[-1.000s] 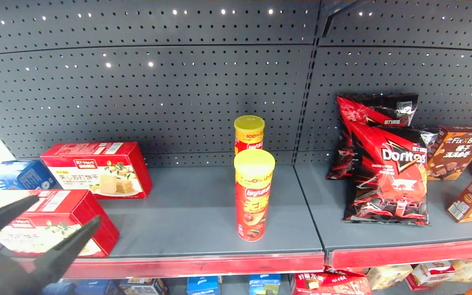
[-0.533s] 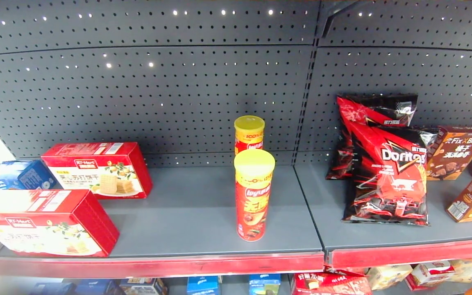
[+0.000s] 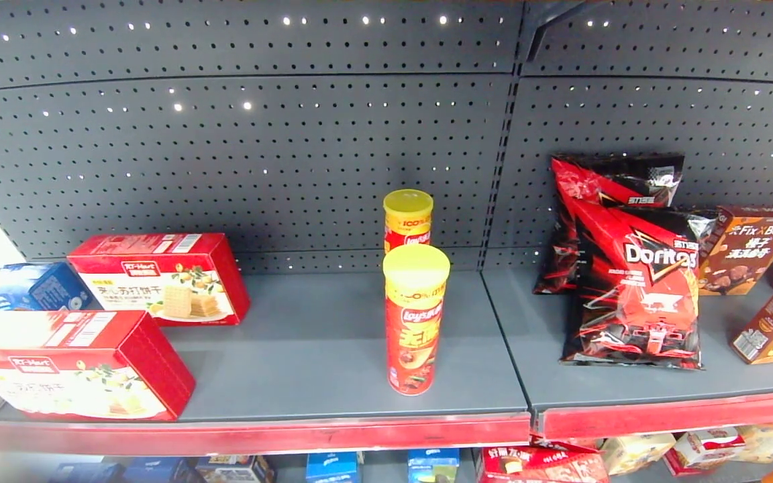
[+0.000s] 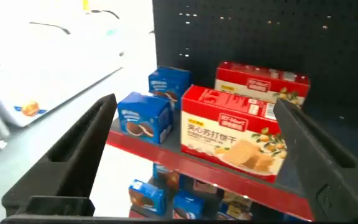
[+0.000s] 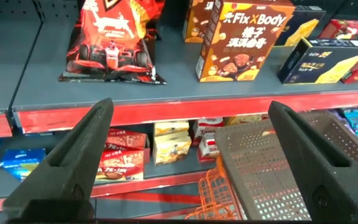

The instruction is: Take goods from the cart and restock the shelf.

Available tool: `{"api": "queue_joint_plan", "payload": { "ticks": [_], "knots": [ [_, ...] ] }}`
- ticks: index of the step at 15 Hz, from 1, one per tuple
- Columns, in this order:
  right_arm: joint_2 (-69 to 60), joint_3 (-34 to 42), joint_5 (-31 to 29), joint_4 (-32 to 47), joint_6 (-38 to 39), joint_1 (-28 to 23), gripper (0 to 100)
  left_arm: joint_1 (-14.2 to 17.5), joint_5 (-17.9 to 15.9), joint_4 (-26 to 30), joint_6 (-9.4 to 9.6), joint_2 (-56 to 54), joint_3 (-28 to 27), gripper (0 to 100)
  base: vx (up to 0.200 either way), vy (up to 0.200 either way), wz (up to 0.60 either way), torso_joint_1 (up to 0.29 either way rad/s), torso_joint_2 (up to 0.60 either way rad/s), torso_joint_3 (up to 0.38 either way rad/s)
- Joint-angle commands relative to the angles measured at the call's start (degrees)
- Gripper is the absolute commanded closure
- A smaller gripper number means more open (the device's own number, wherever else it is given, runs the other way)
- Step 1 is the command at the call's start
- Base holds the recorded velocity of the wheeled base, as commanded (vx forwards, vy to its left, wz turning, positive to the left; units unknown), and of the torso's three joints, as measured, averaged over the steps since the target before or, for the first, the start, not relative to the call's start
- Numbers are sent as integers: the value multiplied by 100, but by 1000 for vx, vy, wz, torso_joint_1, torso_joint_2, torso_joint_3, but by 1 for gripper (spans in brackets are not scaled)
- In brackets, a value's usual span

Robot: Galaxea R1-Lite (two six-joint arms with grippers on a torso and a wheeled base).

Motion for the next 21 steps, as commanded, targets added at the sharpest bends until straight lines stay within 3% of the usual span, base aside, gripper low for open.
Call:
{"api": "queue_joint_plan", "payload": {
  "ticks": [1,2,4,9,11,13,14,15,17,18,19,21],
  "knots": [
    [-4,-22,-1,-1,-1,-45,0,221,5,273,63,-793,470,0,0,0,0,0,0,0],
    [5,-31,-1,-1,-1,-62,0,221,146,581,89,-978,496,0,0,0,0,0,0,0],
    [-4,-31,-1,-1,-1,-71,0,221,453,651,1,-978,628,0,0,0,0,0,0,0],
    [-21,-84,-9,-1,-1,-229,0,221,277,335,-394,-978,1780,0,0,0,0,0,0,0],
    [-21,-101,-9,8,-1,-282,0,221,-654,-588,-377,-978,2544,0,0,0,0,0,0,0],
    [-21,-101,-9,8,-1,-387,0,221,-1094,-1317,-254,-978,3089,0,0,0,0,0,0,0],
    [-21,-101,-9,8,-1,-387,0,221,-1094,-1317,-254,-978,3089,0,0,0,0,0,0,0],
    [-74,-110,-9,17,-1,-405,0,221,-1674,-1221,-271,-978,3089,0,0,0,0,0,0,0],
    [-91,-136,-9,157,-1,-431,0,221,-2394,-1150,-166,-978,3089,0,0,0,0,0,0,0],
    [-91,-154,-9,166,-1,-431,0,221,-2588,-1071,168,-978,3089,0,0,0,0,0,0,0],
    [-91,-163,-9,166,-1,-440,0,221,-2623,-1071,230,-978,3089,0,0,0,0,0,0,0],
    [-118,-172,-9,166,-1,-440,0,221,-2614,-975,98,-978,3089,0,0,0,0,0,0,0]
  ]
}}
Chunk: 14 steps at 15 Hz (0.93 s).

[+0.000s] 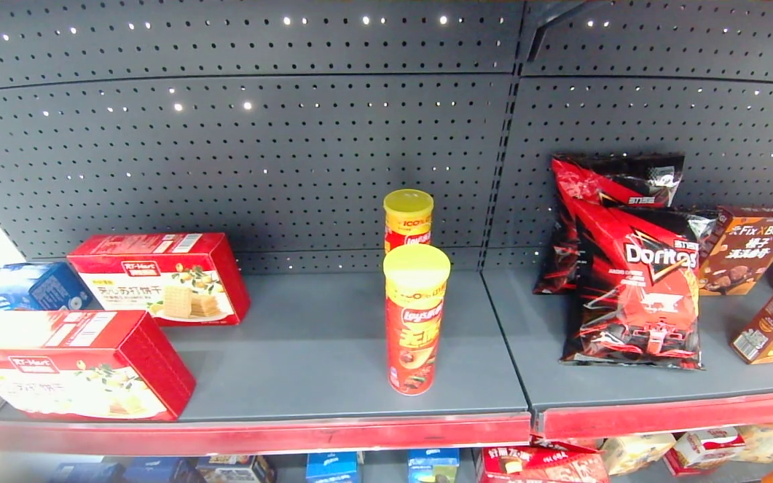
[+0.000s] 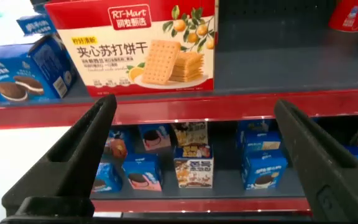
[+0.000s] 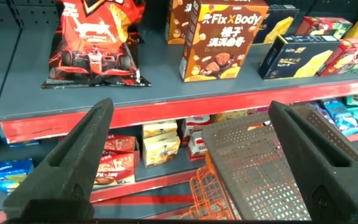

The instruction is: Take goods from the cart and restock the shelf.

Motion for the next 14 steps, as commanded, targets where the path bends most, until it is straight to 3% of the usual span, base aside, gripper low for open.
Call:
{"api": "queue_joint_plan", "payload": {
  "ticks": [1,2,4,11,14],
  "knots": [
    [-22,18,-1,-1,-1,-17,0,2,-4,49,-271,21,0,0,0,0,0,0,0,0],
    [-22,36,-1,-1,-1,-34,0,2,-31,49,-385,21,0,0,0,0,0,0,0,0],
    [-22,62,8,-1,-1,-34,0,2,-22,49,-412,21,0,0,0,0,0,0,0,0],
    [-110,18,-1,-10,7,-52,0,2,22,49,-429,21,0,0,0,0,0,0,0,0],
    [-171,-35,-1,-1,-1,-324,0,2,22,49,-429,21,0,0,0,0,0,0,0,0]
  ]
}}
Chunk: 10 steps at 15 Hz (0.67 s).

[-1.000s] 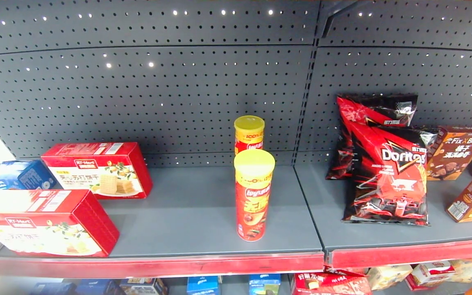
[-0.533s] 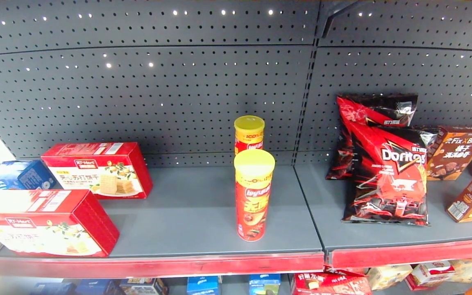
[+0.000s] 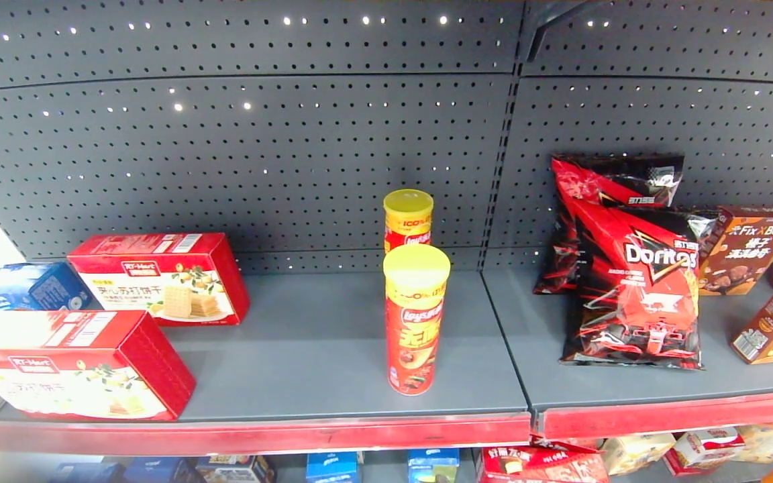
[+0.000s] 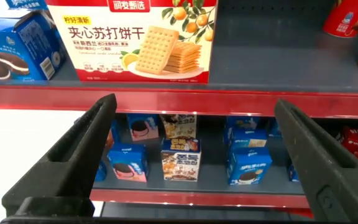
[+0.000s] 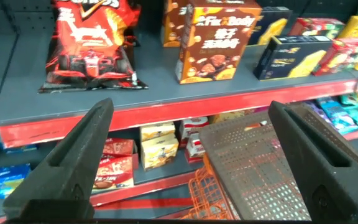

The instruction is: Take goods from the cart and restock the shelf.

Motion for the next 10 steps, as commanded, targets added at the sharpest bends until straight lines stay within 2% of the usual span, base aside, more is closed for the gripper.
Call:
{"api": "queue_joint_plan", "payload": {
  "ticks": [1,5,10],
  "knots": [
    [-33,-61,-1,2,-6,-128,0,2,-3,0,-1,16,0,0,0,0,0,0,0,0],
    [-51,-167,26,63,-6,-365,0,2,6,0,-1,16,0,0,0,0,0,0,0,0],
    [-376,-193,43,54,82,-312,0,2,-3,0,-1,16,0,0,0,0,0,0,0,0]
  ]
}}
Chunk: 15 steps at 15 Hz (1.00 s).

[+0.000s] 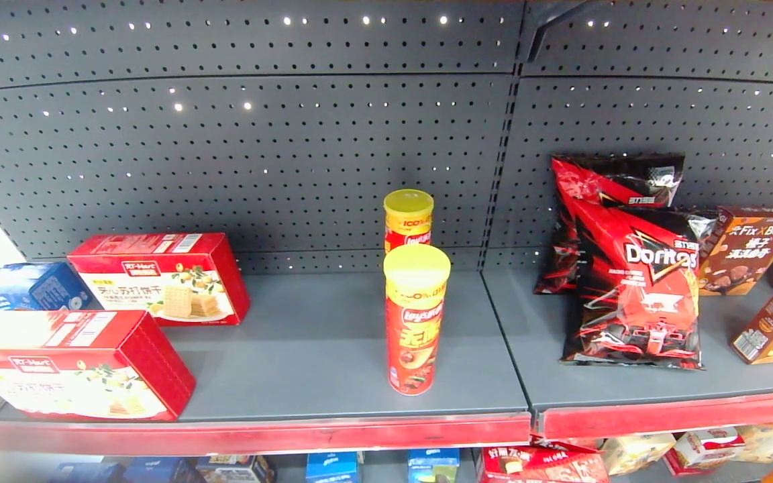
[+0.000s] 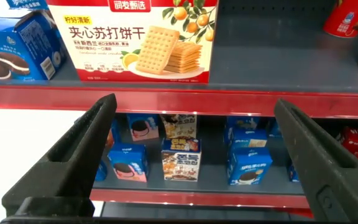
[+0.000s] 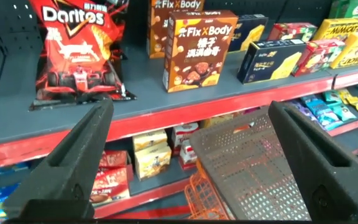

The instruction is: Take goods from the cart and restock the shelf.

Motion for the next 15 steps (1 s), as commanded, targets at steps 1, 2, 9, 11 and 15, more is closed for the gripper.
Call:
{"api": "queue_joint_plan", "payload": {
  "ticks": [1,2,9,11,15],
  "knots": [
    [-198,-26,-6,1,1,14,0,2,0,0,-10,16,0,0,0,0,0,0,0,0],
    [-216,-26,3,9,10,14,0,2,8,0,-10,16,0,0,0,0,0,0,0,0],
    [-761,316,65,1,467,-127,0,2,8,0,-37,16,0,0,0,0,0,0,0,0],
    [-919,369,144,9,493,-180,0,2,8,0,-37,16,0,0,0,0,0,0,0,0],
    [-1042,633,337,-26,493,-224,0,2,8,0,-37,16,0,0,0,0,0,0,0,0]
  ]
}}
